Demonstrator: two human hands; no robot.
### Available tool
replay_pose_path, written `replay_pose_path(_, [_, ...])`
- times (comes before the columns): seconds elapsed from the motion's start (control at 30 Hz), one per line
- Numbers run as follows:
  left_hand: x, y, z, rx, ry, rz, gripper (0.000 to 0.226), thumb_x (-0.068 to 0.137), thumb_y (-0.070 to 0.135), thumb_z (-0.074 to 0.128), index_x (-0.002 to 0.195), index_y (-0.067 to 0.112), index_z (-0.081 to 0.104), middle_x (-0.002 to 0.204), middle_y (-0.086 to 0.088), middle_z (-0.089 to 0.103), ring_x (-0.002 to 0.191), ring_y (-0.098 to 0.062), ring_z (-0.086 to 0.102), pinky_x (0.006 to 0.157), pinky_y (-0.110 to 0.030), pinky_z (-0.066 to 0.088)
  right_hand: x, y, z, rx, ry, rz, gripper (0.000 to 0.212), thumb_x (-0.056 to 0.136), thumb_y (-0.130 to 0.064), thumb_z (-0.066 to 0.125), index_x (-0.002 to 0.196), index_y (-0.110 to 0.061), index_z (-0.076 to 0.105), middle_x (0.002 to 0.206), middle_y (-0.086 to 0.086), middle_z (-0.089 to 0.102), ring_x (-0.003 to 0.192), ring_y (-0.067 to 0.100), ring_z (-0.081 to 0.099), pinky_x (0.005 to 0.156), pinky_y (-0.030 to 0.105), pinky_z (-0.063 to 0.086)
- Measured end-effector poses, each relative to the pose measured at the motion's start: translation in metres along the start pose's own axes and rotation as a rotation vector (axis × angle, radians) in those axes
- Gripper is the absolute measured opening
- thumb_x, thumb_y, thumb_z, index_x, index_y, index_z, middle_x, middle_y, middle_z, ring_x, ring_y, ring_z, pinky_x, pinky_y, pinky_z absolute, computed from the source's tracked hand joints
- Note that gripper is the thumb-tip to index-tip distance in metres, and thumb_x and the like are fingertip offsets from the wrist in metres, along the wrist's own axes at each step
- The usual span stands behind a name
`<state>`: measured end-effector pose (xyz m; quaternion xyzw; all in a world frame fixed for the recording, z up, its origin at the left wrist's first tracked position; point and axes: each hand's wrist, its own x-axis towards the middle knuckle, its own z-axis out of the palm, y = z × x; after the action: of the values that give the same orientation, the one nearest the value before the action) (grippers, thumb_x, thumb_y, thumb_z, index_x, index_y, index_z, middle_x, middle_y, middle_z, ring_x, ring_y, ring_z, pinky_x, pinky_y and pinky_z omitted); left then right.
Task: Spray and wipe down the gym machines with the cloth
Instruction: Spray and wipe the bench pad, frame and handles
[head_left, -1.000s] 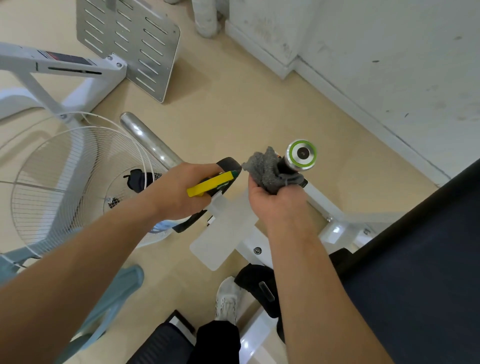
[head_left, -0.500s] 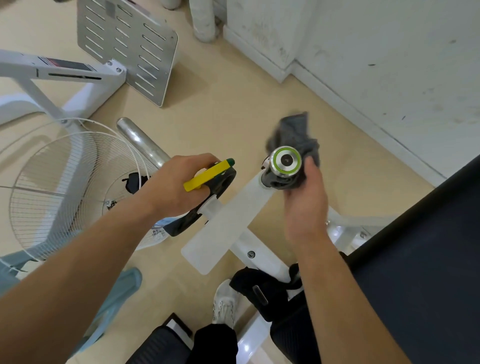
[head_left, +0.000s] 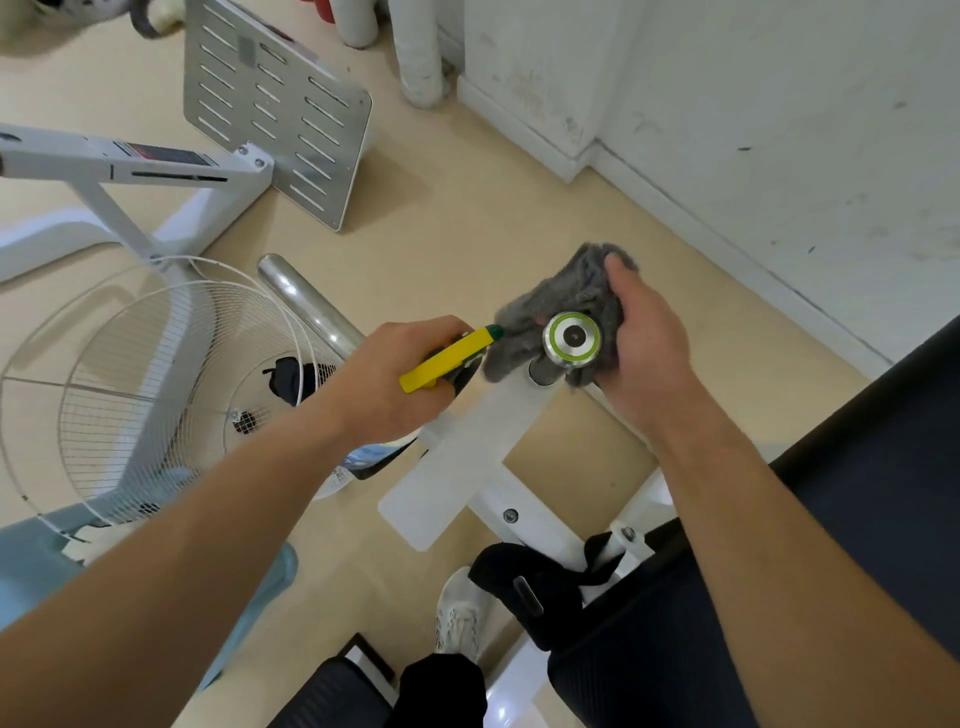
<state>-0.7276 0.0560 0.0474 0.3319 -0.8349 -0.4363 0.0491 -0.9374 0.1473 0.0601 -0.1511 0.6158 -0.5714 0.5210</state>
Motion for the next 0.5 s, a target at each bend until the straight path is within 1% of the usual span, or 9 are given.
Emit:
replay_pose_path(0.07, [0.001, 0.005, 0.004, 0.010, -0.006, 0.004, 0.033, 0.069, 0.010, 0.049, 0.098, 0.012, 0.065, 0.067, 0.000, 0.061, 0.064, -0.018, 0.056, 0.057, -0.029, 0.043, -0.006, 0.002, 0.001, -0.060, 0.032, -0.140, 0.042, 0.103, -0.038, 0.044, 0.081, -0.014, 0.071, 0.074, 0.003, 0.071, 0.062, 0.015, 0.065, 0.050, 0.021, 0.048])
replay_pose_path(0.13, [0.000, 0.008, 0.008, 0.001, -0.025, 0.005, 0.035, 0.069, 0.011, 0.049, 0.100, 0.013, 0.065, 0.069, -0.001, 0.064, 0.064, -0.019, 0.057, 0.059, -0.034, 0.046, -0.009, 0.015, 0.004, -0.100, 0.069, -0.157, 0.042, 0.105, -0.035, 0.043, 0.079, -0.015, 0.069, 0.068, -0.002, 0.068, 0.060, 0.011, 0.061, 0.051, 0.020, 0.046])
replay_pose_path(0.17, [-0.001, 0.009, 0.009, -0.005, -0.025, 0.009, 0.036, 0.070, 0.011, 0.049, 0.102, 0.013, 0.065, 0.071, -0.003, 0.064, 0.065, -0.020, 0.057, 0.060, -0.035, 0.045, -0.008, 0.022, 0.004, -0.105, 0.091, -0.149, 0.043, 0.106, -0.033, 0.043, 0.081, -0.011, 0.069, 0.067, 0.000, 0.067, 0.057, 0.010, 0.059, 0.050, 0.020, 0.045])
replay_pose_path(0.23, [-0.003, 0.010, 0.010, -0.004, -0.012, 0.005, 0.036, 0.070, 0.011, 0.050, 0.103, 0.015, 0.065, 0.072, -0.004, 0.063, 0.066, -0.020, 0.056, 0.060, -0.034, 0.044, -0.002, 0.041, 0.002, -0.110, 0.081, -0.127, 0.046, 0.107, -0.031, 0.043, 0.095, 0.003, 0.070, 0.075, 0.014, 0.068, 0.055, 0.012, 0.056, 0.045, 0.019, 0.042])
replay_pose_path(0.27, [-0.004, 0.010, 0.011, -0.005, -0.009, 0.003, 0.036, 0.071, 0.011, 0.050, 0.103, 0.015, 0.065, 0.072, -0.004, 0.063, 0.066, -0.020, 0.055, 0.059, -0.034, 0.044, 0.001, 0.048, 0.001, -0.124, 0.088, -0.120, 0.047, 0.105, -0.032, 0.043, 0.101, 0.007, 0.069, 0.081, 0.023, 0.068, 0.055, 0.018, 0.054, 0.042, 0.021, 0.040])
replay_pose_path(0.3, [-0.005, 0.011, 0.011, -0.003, -0.005, 0.003, 0.036, 0.071, 0.010, 0.051, 0.104, 0.017, 0.065, 0.072, -0.005, 0.063, 0.066, -0.021, 0.056, 0.059, -0.034, 0.044, 0.006, 0.054, -0.001, -0.150, 0.094, -0.111, 0.047, 0.102, -0.032, 0.044, 0.103, 0.008, 0.068, 0.083, 0.031, 0.066, 0.055, 0.026, 0.050, 0.041, 0.022, 0.037])
replay_pose_path(0.37, [-0.008, 0.011, 0.012, 0.001, 0.002, -0.008, 0.038, 0.072, 0.008, 0.053, 0.106, 0.020, 0.065, 0.072, -0.004, 0.063, 0.066, -0.020, 0.056, 0.059, -0.035, 0.045, 0.016, 0.063, -0.006, -0.261, 0.099, -0.086, 0.038, 0.097, -0.024, 0.046, 0.096, 0.009, 0.064, 0.079, 0.038, 0.061, 0.051, 0.029, 0.043, 0.038, 0.024, 0.034])
replay_pose_path(0.43, [-0.011, 0.012, 0.013, -0.006, -0.001, -0.029, 0.039, 0.073, 0.007, 0.054, 0.106, 0.024, 0.065, 0.070, 0.000, 0.063, 0.066, -0.018, 0.057, 0.060, -0.037, 0.047, 0.021, 0.066, -0.008, -0.345, 0.163, -0.051, 0.026, 0.092, -0.011, 0.046, 0.090, 0.011, 0.059, 0.071, 0.028, 0.058, 0.041, 0.023, 0.040, 0.036, 0.024, 0.032])
replay_pose_path(0.5, [-0.014, 0.015, 0.013, -0.003, 0.004, -0.039, 0.040, 0.072, 0.009, 0.053, 0.106, 0.026, 0.065, 0.071, 0.001, 0.064, 0.067, -0.018, 0.059, 0.062, -0.041, 0.051, 0.021, 0.065, -0.006, -0.370, 0.217, -0.030, 0.024, 0.089, -0.007, 0.046, 0.091, 0.012, 0.061, 0.068, 0.020, 0.055, 0.039, 0.021, 0.039, 0.036, 0.025, 0.034])
